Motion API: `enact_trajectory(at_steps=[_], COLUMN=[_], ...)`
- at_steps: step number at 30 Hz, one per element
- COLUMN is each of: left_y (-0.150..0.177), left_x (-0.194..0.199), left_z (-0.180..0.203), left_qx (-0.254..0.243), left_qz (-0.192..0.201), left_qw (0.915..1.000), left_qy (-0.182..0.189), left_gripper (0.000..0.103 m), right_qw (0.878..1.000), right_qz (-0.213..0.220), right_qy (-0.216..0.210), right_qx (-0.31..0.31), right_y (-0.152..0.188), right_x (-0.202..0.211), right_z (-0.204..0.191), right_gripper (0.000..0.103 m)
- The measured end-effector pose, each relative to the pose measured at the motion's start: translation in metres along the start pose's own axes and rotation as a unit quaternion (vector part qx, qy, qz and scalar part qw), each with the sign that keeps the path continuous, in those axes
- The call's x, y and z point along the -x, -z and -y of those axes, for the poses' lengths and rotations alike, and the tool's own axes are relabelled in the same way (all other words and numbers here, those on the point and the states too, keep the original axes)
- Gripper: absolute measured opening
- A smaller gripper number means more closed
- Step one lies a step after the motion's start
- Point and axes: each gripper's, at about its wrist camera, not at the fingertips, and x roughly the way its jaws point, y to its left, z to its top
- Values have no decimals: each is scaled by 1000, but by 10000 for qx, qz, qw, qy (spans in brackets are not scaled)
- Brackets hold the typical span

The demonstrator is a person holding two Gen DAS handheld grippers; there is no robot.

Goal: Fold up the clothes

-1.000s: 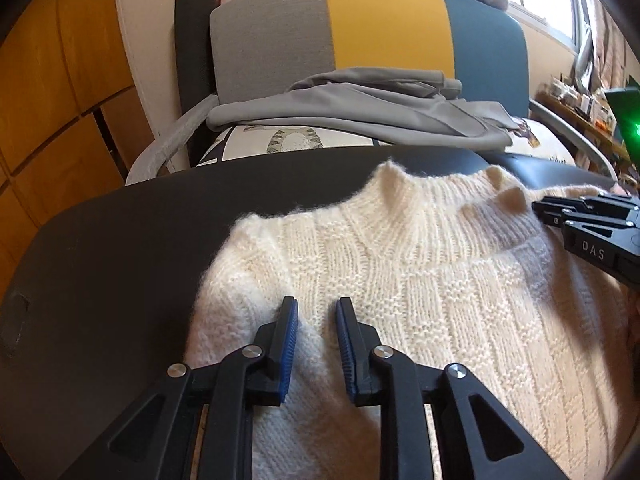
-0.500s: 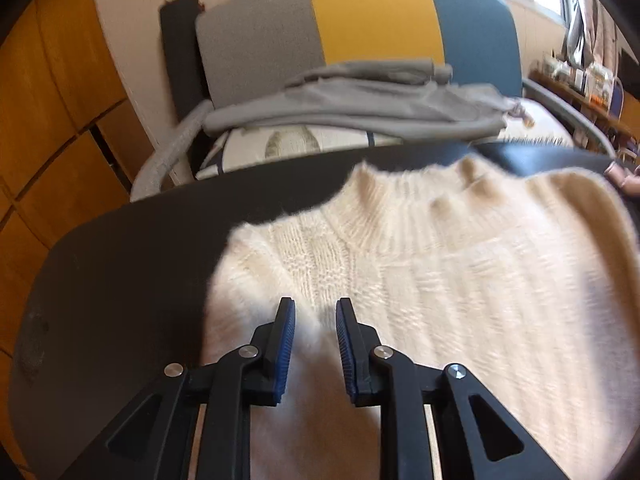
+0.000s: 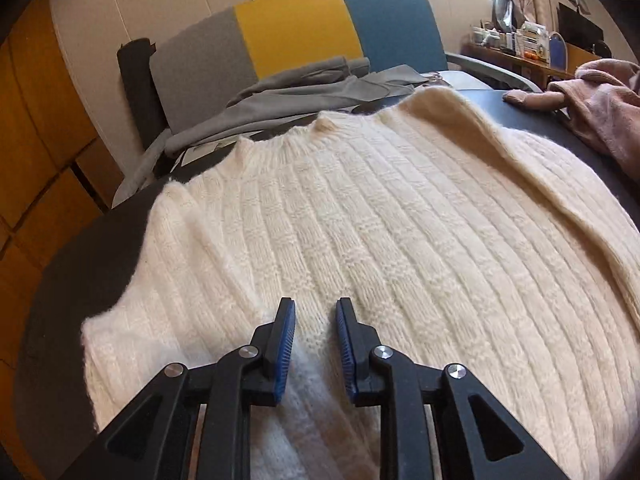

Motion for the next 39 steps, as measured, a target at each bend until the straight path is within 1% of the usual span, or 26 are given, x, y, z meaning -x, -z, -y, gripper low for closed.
enact_trajectory(at_steps=[3, 6, 9, 11, 14, 15, 17, 19, 24, 28, 29, 32, 37, 39], left_y=[7, 13, 16, 17, 18, 18, 16, 16, 15, 16, 16, 16, 16, 16], left_x=[-6, -11, -9, -8, -8, -8, -9, -10, -9, -9, -9, -9, -9, -9], left_z=[7, 14, 15, 17, 17, 17, 17, 16, 17, 17, 17, 16, 14, 14], left_qx=[-122, -228, -211, -220, -222, -219, -211, -215, -248, -248, -249, -249, -222, -213], left_qz=[-40, -74, -38, -21, -11, -10, -9, -8, -3, -1, 0, 1, 2, 3], left_qw=[9999, 9995, 9996, 9996, 9996, 9996, 9996, 9996, 9995, 9995, 9995, 9995, 9996, 9997], left_qy=[-97, -183, -183, -196, -190, -183, -175, -176, -208, -208, -207, -197, -160, -150], left_gripper=[24, 24, 24, 24, 24, 24, 24, 24, 24, 24, 24, 24, 24, 24], right_qw=[9994, 9976, 9958, 9920, 9882, 9884, 9911, 9936, 9965, 9961, 9953, 9887, 9735, 9675], right_qz=[-266, -483, -645, -776, -714, -708, -663, -611, -376, 27, 135, 445, 675, 694], right_qy=[50, 110, 104, 470, 711, 697, 603, 478, 523, 801, 902, 1394, 2180, 2430], right_qx=[223, 478, 639, 883, 1157, 1146, 989, 816, 529, 363, 338, 326, 157, 5], right_y=[23, 35, 44, 54, 58, 57, 54, 49, 20, -22, -34, -70, -120, -135], right_x=[-1, -7, -15, -28, -31, -30, -25, -18, 7, 38, 45, 63, 76, 73], right_z=[-12, -24, -37, -44, -46, -44, -35, -26, 4, 39, 49, 80, 138, 160], right_gripper=[47, 47, 47, 48, 47, 45, 24, 14, 12, 11, 11, 11, 11, 10])
